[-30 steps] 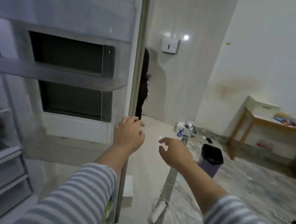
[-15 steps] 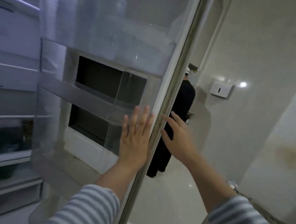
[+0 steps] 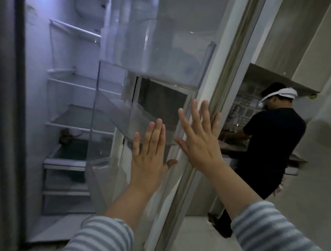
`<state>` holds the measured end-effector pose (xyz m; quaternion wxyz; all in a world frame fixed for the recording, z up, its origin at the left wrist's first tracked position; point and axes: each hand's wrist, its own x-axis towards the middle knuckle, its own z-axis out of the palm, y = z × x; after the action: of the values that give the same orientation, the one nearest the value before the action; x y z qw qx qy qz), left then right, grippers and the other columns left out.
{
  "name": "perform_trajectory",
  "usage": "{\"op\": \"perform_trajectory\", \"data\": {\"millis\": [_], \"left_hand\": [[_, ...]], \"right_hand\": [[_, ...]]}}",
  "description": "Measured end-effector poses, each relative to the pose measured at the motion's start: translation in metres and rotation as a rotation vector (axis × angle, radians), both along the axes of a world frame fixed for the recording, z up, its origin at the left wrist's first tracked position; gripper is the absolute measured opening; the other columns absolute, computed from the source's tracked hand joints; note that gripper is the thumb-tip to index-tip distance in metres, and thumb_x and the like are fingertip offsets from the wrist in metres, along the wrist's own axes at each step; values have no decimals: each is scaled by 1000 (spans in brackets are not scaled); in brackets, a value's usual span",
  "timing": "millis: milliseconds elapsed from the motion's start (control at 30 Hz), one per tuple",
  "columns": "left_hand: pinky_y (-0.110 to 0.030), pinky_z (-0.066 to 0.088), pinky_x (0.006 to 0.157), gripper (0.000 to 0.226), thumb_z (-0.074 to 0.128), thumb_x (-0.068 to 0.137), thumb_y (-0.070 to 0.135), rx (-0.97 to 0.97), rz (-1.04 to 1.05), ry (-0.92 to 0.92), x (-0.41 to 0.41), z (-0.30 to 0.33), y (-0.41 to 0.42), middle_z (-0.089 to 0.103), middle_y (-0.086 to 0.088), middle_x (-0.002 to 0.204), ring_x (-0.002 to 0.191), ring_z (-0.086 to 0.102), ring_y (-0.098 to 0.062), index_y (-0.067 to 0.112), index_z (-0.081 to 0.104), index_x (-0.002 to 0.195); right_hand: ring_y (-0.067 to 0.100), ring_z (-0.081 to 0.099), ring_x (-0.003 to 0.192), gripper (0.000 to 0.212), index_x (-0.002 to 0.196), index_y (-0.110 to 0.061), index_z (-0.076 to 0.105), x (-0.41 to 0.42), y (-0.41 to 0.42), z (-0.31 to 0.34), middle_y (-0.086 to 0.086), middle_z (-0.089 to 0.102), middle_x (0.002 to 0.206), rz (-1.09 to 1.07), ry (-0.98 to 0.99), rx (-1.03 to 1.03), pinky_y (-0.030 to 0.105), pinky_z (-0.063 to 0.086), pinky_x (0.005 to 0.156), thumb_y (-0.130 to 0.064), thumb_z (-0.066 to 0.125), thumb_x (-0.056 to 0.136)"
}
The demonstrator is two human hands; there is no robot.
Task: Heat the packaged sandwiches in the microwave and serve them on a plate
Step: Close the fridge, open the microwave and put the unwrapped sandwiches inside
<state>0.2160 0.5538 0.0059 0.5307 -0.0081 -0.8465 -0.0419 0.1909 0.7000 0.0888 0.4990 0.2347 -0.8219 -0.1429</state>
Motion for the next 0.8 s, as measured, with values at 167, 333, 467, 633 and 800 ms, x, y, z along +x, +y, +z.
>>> {"op": "perform_trajectory", "data": {"millis": [167,333,467,633,800], "left_hand": [[-49,-1,119,118,58,74,69,-24,5,-4,1,-1,-5,-18,-9,160,148,-11,-24,5,-4,152],[-48,-5,119,109,40,79,72,-53,22,1,3,-2,-18,-21,-9,159,148,-12,-24,4,-5,151],[-49,-1,119,105,32,81,72,-59,-13,9,9,-3,-37,-22,-9,159,148,-13,-23,5,-9,151],[-49,2,119,103,25,81,72,-62,-29,-33,17,0,-70,-24,-9,158,148,-14,-23,6,-12,151],[-51,6,118,104,25,82,75,-41,-91,-52,24,1,-113,-23,-7,159,148,-13,-22,7,-14,150]], "right_hand": [[38,0,144,73,152,-21,10,-5,-5,-4,15,1,157,43,31,-22,66,6,112,-56,40,96],[39,3,144,74,152,-22,10,1,-17,-5,14,4,159,43,66,-30,65,4,112,-55,44,95],[39,2,145,74,153,-23,7,9,-35,-6,14,5,159,20,55,-41,65,2,113,-54,41,96],[40,2,146,74,153,-23,3,22,-67,-5,15,3,160,-17,44,-45,66,3,112,-53,37,96],[42,4,146,73,154,-22,8,37,-113,-6,16,6,160,-59,44,-66,67,3,111,-50,42,95]]}}
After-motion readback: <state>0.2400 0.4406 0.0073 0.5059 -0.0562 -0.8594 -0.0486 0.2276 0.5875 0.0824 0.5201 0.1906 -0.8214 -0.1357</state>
